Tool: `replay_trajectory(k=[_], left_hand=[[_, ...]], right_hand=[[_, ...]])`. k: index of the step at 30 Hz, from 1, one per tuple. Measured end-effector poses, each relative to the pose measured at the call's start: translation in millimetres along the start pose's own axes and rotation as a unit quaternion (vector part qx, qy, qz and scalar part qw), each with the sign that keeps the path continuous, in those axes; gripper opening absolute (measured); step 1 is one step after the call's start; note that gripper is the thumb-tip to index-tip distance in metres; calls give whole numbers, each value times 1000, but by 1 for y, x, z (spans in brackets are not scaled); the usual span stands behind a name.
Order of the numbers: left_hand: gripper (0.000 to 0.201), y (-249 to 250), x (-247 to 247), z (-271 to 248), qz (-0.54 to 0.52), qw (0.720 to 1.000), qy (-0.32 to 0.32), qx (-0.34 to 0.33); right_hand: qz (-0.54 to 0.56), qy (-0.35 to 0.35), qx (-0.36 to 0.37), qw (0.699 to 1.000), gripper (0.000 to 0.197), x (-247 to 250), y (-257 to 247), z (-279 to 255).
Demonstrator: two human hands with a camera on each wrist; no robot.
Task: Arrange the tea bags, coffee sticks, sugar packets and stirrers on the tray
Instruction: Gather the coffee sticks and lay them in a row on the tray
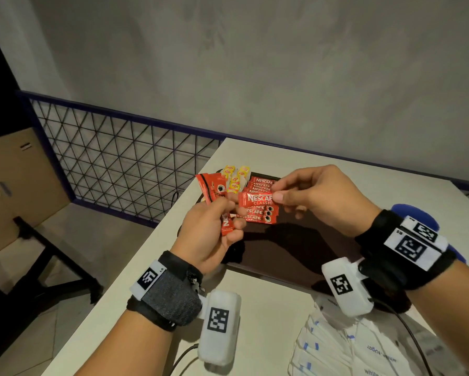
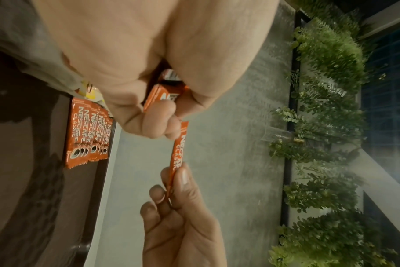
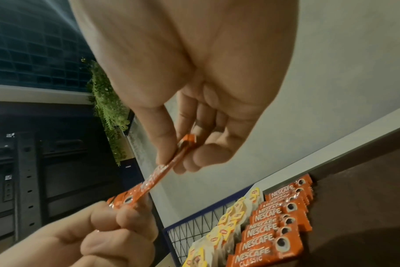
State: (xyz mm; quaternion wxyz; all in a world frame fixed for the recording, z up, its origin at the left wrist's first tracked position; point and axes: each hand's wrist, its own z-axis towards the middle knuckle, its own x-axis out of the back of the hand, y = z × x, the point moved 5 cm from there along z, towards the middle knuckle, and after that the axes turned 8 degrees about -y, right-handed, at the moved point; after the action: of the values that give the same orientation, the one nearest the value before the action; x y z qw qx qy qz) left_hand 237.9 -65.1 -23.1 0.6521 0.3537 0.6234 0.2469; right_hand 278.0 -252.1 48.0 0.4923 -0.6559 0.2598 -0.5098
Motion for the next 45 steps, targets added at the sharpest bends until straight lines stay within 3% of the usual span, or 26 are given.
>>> replay_trajectory(k=[5,8,13,18,23,33,45], left_hand=[[8,-1,4,2,12,1000,2,-10],[7,-1,2,1,75,997,5,-34],[18,3,8,2,94,993,35,-69],[22,5,13,4,53,992,79,-84],[20,9,19,6,3,991,101,-85],[21,4,16,7,10,994,87,-64],[19,5,13,5,1,995,87,-49]], right_hand=[[21,-23,-22,999,21,-6,4,-4],[41,-30,-19,999,22,-11,3,-5],[39,-34,-13,999,20,-10,8,2],[-54,-12,-49,997,12,-2,24,20],[-175,-40,-98,979,5,-1,45,44],[-195,-72,-141,968,5,-18,66,62],[-288,-72,-128,946,13,-20,65,67]])
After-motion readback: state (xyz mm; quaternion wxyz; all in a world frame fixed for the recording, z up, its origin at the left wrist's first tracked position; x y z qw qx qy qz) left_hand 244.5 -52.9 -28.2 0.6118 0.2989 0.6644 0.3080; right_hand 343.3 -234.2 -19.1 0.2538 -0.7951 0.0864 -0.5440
